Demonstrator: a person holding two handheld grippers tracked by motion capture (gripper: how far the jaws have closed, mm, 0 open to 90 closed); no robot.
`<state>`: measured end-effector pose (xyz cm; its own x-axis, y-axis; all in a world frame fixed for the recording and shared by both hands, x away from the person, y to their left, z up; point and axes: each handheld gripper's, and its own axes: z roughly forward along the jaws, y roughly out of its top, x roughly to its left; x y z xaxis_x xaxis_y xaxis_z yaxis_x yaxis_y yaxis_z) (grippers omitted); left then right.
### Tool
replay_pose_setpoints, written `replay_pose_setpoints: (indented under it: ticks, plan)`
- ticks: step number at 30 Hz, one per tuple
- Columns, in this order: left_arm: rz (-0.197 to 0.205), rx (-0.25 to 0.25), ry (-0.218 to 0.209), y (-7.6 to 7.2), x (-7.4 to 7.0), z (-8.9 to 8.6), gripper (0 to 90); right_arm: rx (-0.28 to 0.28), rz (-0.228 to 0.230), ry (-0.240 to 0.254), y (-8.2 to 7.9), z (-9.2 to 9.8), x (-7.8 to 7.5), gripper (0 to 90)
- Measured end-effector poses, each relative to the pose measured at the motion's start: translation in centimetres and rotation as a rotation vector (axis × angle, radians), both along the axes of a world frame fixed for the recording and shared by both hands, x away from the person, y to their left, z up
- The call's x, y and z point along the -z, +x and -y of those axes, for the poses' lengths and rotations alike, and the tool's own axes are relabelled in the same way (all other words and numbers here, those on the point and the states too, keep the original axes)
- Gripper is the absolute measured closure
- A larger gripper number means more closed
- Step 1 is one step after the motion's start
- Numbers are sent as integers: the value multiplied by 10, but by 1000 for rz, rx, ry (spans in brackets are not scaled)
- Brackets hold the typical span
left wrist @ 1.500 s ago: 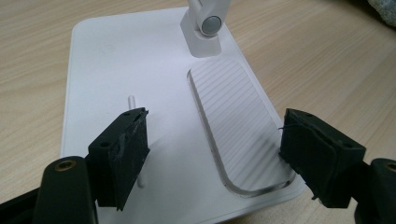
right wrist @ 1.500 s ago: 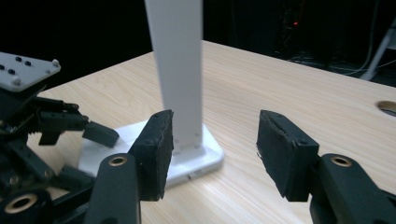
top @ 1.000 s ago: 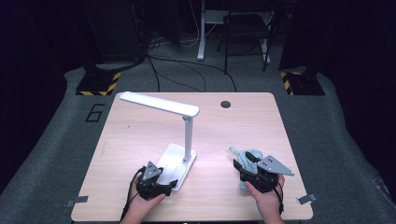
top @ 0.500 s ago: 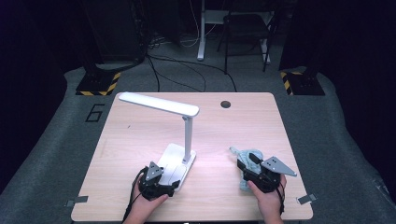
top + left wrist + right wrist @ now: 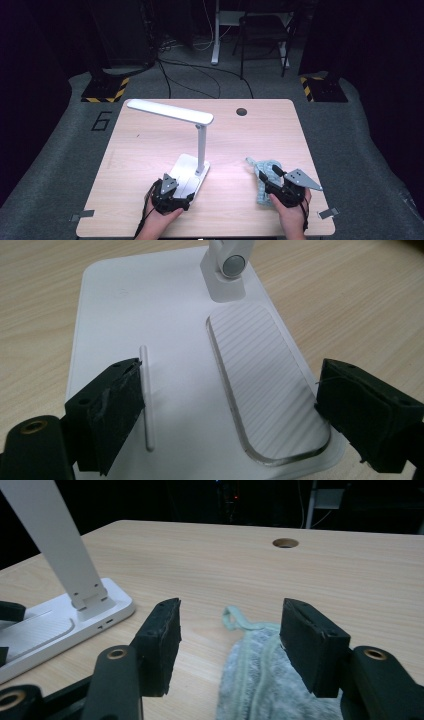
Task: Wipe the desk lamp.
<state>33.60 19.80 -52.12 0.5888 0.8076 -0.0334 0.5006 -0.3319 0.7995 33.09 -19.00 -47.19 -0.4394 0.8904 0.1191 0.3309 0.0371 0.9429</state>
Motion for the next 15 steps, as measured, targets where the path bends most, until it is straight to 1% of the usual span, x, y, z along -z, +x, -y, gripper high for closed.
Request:
replay_pose_setpoints:
  ticks: [3, 4, 5, 6, 7, 8, 9, 10, 11, 12, 14, 15]
  plan:
    - [6, -8, -3, 1, 1, 1, 123, 26, 2, -1, 0, 8, -1, 399]
    - [8, -13, -4, 1, 1, 2, 124, 49, -1, -24, 1, 13, -1, 388]
    - [8, -17, -2, 2, 1, 2, 124, 49, -1, -24, 1, 13, -1, 388]
    - [9, -22, -2, 3, 1, 3, 125, 67, -12, -41, 0, 15, 0, 379]
    - [9, -28, -9, 3, 1, 5, 127, 87, -30, -48, 2, 19, 3, 353]
    - [7, -29, -8, 4, 1, 5, 127, 87, -30, -48, 2, 19, 3, 353]
    - [3, -31, -7, 4, 1, 7, 127, 91, -45, -36, 3, 21, 5, 346]
    - [7, -34, -7, 5, 1, 8, 127, 93, -63, -34, 4, 21, 8, 335]
    - [9, -39, -15, 6, 1, 10, 127, 79, -98, -38, 5, 19, 13, 313]
    - [8, -31, -2, 7, 1, 11, 127, 79, -98, -38, 5, 19, 13, 313]
    - [4, -36, -12, 7, 1, 14, 127, 68, -119, -71, 6, 12, 18, 309]
    - [13, -38, -2, 8, 1, 15, 128, 62, -132, -95, 6, 9, 20, 307]
